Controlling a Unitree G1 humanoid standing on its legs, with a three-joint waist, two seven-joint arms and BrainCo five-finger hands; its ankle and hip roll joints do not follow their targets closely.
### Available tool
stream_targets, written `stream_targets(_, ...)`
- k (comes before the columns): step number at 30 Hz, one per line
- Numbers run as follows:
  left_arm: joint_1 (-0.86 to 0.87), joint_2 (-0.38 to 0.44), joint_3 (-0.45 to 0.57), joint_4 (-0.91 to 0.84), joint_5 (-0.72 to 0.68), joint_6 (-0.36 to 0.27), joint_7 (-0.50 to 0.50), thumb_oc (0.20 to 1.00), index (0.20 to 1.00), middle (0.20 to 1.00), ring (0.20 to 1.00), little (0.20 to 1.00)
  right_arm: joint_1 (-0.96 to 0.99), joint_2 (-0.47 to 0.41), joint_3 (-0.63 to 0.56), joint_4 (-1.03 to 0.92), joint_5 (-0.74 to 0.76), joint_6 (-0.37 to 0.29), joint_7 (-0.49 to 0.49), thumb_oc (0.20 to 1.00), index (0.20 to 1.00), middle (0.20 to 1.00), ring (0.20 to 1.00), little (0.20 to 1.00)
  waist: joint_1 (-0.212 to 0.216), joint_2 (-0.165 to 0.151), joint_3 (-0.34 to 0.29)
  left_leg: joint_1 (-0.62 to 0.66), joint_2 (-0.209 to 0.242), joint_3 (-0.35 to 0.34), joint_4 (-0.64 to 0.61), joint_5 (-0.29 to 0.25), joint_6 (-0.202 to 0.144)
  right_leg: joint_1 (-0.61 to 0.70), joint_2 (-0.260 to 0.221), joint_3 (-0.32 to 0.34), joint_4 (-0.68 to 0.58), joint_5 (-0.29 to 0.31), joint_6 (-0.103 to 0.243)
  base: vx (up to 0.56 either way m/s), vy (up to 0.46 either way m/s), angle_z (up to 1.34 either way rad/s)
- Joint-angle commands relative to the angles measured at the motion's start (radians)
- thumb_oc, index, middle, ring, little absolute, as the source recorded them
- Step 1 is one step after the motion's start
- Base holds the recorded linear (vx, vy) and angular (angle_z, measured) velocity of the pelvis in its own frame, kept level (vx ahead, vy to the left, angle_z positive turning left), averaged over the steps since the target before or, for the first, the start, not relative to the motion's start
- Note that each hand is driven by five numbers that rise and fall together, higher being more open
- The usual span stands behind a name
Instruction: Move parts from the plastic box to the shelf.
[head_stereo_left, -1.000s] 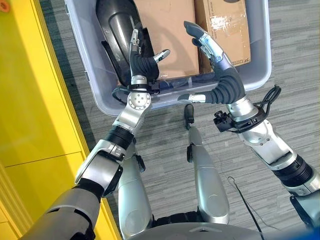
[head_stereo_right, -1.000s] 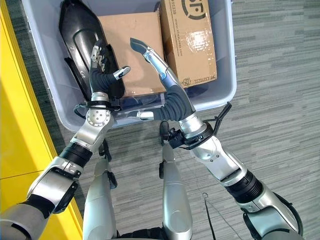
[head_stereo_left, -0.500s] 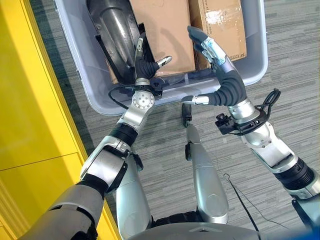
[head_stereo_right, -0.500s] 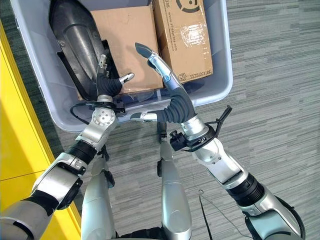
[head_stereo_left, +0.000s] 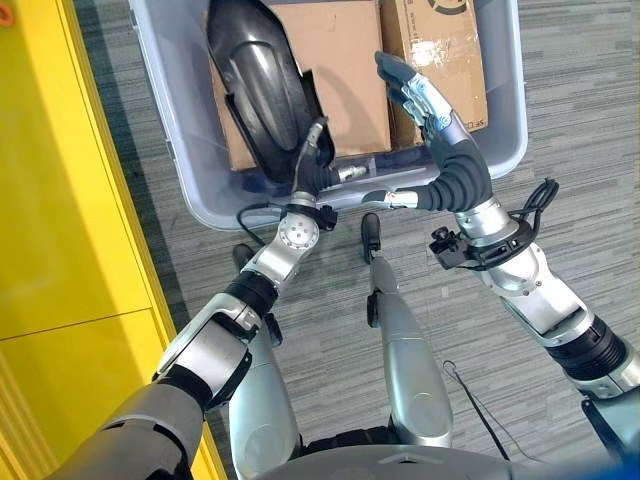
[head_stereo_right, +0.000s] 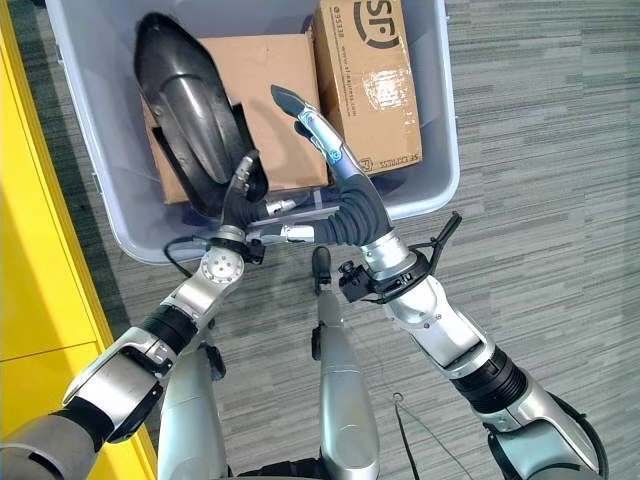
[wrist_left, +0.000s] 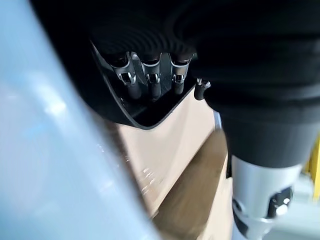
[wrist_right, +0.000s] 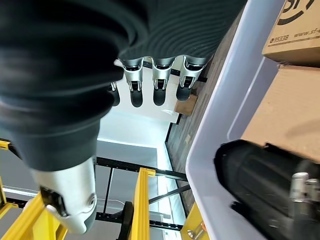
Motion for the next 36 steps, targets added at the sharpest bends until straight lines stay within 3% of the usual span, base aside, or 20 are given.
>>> stream_targets(1,0.048,-0.043,-0.058,0.032,0.152,0.013,-0.056,1.0,1.0,1.0,1.0,1.0,-0.001,0.021,-0.051,-0.019,0.03,-0.071,0.004,1.0,1.0,1.0,1.0,1.0,-0.014,0.048,-0.045,0.002,0.027,0.005,0.004,-0.01,0.011,0.0,-0.086,0.002,0.163,-0.155,0.073,0.0,0.0,0.0)
stream_targets(6,0.055,0.014,-0.086,0.005,0.251,0.01,-0.101,1.0,1.0,1.0,1.0,1.0,0.007,0.016,-0.053,-0.013,0.032,-0.072,0.021,1.0,1.0,1.0,1.0,1.0,-0.009,0.059,-0.04,0.017,0.027,0.01,0.006,-0.012,0.012,0.013,-0.091,0.0,0.163,-0.159,0.075,0.0,0.003,-0.01)
stream_targets(13,0.108,0.126,-0.044,-0.138,0.242,-0.018,-0.125,1.0,1.0,1.0,1.0,1.0,0.031,0.006,-0.077,-0.013,0.028,-0.072,0.036,1.0,1.0,1.0,1.0,1.0,0.003,0.077,-0.036,0.027,0.025,0.011,0.003,-0.013,0.011,0.025,-0.098,-0.006,0.163,-0.162,0.076,-0.01,0.016,-0.05)
stream_targets(16,0.233,0.231,0.068,-0.366,0.117,-0.079,-0.137,1.0,1.0,1.0,1.0,1.0,0.047,-0.004,-0.116,-0.03,0.006,-0.072,0.033,1.0,1.0,1.0,1.0,1.0,0.022,0.089,-0.036,0.028,0.022,0.007,0.003,-0.014,0.011,0.033,-0.102,-0.008,0.16,-0.164,0.076,0.0,0.004,-0.02)
stream_targets(17,0.237,0.234,0.071,-0.371,0.116,-0.076,-0.139,1.0,1.0,1.0,1.0,1.0,0.047,-0.003,-0.114,-0.031,0.006,-0.072,0.033,1.0,1.0,1.0,1.0,1.0,0.02,0.088,-0.037,0.028,0.022,0.007,0.003,-0.014,0.011,0.033,-0.102,-0.009,0.16,-0.164,0.076,0.0,0.0,0.0)
stream_targets(21,0.431,0.3,0.238,-0.623,-0.042,-0.14,-0.183,1.0,1.0,1.0,1.0,1.0,0.05,-0.011,-0.161,-0.028,-0.025,-0.066,0.026,1.0,1.0,1.0,1.0,1.0,0.048,0.095,-0.045,0.03,0.018,-0.001,0.004,-0.017,0.009,0.048,-0.108,-0.017,0.154,-0.166,0.075,0.0,0.0,0.0)
stream_targets(25,0.536,0.311,0.347,-0.786,-0.16,-0.189,-0.208,1.0,1.0,1.0,1.0,1.0,0.029,-0.011,-0.165,0.004,-0.028,-0.063,0.014,1.0,1.0,1.0,1.0,1.0,0.072,0.094,-0.048,0.027,0.014,-0.011,0.003,-0.018,0.008,0.062,-0.113,-0.03,0.149,-0.167,0.076,0.0,-0.02,0.11)
stream_targets(29,0.586,0.255,0.388,-0.87,-0.33,-0.216,-0.251,1.0,1.0,1.0,1.0,1.0,-0.029,-0.001,-0.114,0.102,0.012,-0.043,0.023,1.0,1.0,1.0,1.0,1.0,0.1,0.09,-0.045,0.022,0.009,-0.019,0.0,-0.014,0.009,0.076,-0.118,-0.044,0.142,-0.165,0.076,-0.01,-0.018,0.16)
stream_targets(36,0.586,0.218,0.405,-0.934,-0.392,-0.236,-0.245,1.0,1.0,1.0,1.0,1.0,-0.253,0.039,-0.011,0.434,0.018,0.019,-0.034,1.0,1.0,1.0,1.0,1.0,0.162,0.084,-0.021,0.008,-0.001,-0.047,-0.004,-0.007,0.014,0.1,-0.129,-0.077,0.13,-0.163,0.073,-0.01,-0.027,0.15)
